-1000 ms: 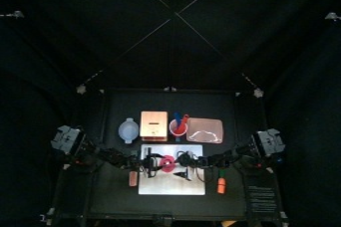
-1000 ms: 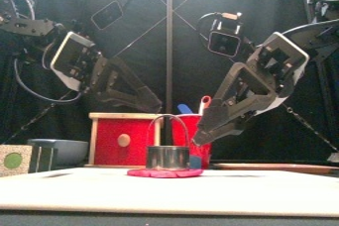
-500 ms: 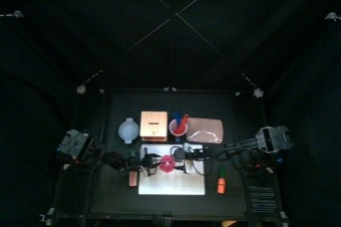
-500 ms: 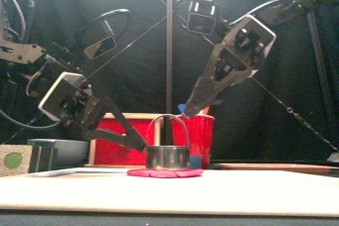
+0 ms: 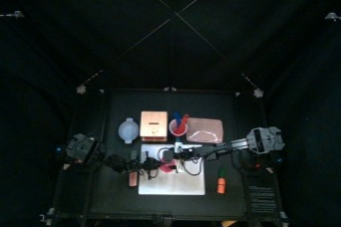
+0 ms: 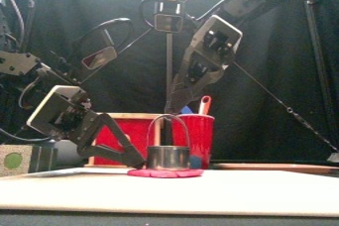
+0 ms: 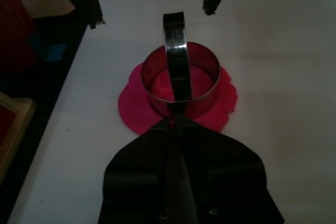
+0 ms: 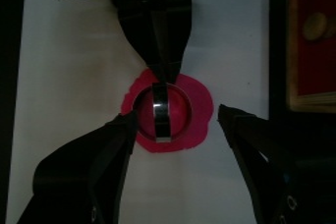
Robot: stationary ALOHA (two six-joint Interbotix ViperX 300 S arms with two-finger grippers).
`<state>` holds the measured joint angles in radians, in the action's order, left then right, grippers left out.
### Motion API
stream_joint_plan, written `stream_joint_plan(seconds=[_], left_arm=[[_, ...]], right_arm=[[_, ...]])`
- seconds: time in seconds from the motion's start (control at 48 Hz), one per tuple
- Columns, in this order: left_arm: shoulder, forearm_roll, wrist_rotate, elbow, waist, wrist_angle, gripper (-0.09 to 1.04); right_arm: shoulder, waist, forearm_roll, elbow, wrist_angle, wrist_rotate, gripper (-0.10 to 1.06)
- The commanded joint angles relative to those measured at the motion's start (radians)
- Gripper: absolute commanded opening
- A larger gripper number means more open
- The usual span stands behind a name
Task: Get the cutter from the drawer then cut the dough then place the extra dough in the bowl
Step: Cut the dough
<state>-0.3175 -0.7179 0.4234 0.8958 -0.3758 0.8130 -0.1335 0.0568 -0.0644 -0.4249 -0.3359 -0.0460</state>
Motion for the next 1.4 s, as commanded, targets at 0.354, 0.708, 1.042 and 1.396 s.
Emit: stream_joint_plan(seconds=[0.354, 0.708, 1.042, 1.396], left_arm=[[-0.006, 0.000, -0.002, -0.018, -0.005, 0.009, 0.55], [-0.018, -0.015, -0.002, -0.018, -0.003, 0.008, 0.55], [-0.018, -0.021, -0.002, -0.018, -0.003, -0.002, 0.55], [-0.018, -0.023, -0.002, -0.020, -0.005, -0.014, 0.55]], right_arm=[[-0.025, 0.003, 0.012, 0.044, -0.012, -0.002, 0.86], [-0.034, 0.005, 0.012, 0.071, -0.049, -0.005, 0.48], [-0.012, 0.011, 0.011, 0.098, -0.072, -0.012, 0.41], [0.086, 0.005, 0.000, 0.080, -0.075, -0.014, 0.41]])
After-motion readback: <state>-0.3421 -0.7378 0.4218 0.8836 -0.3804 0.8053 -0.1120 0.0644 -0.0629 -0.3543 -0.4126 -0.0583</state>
